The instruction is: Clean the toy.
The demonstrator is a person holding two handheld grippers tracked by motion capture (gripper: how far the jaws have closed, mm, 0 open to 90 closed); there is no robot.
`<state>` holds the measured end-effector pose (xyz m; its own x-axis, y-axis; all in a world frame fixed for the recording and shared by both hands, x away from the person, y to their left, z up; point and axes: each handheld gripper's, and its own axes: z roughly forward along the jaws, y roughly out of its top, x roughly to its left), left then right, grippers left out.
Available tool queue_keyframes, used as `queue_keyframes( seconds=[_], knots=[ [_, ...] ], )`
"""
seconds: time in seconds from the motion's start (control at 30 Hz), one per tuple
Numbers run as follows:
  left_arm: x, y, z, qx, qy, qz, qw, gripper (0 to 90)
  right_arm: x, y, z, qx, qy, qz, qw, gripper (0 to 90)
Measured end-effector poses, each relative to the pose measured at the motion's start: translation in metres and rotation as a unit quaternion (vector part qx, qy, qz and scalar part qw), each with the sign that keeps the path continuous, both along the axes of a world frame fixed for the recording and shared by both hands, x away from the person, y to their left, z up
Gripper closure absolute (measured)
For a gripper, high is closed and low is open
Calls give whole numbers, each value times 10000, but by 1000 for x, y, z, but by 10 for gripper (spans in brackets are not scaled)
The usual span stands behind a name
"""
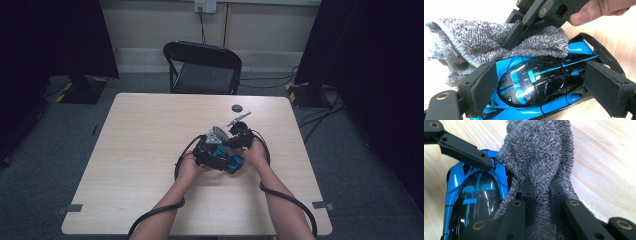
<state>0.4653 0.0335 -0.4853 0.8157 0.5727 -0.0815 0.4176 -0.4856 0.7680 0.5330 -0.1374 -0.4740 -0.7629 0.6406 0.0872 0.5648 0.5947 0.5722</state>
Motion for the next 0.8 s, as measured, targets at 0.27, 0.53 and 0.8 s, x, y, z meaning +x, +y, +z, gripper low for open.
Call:
queue_keyframes(
  seconds=[0.27,0.53,0.8],
  knots=[
    [0,0,0,-3,-3,8,10000,121,-2,-8,0,34,12,56,10000,784],
    [0,0,0,14,5,9,10000,121,-7,-17,-1,94,67,63,9999,783],
    [0,0,0,8,-1,4,10000,121,-12,-24,-1,111,93,36,9999,784]
  ],
)
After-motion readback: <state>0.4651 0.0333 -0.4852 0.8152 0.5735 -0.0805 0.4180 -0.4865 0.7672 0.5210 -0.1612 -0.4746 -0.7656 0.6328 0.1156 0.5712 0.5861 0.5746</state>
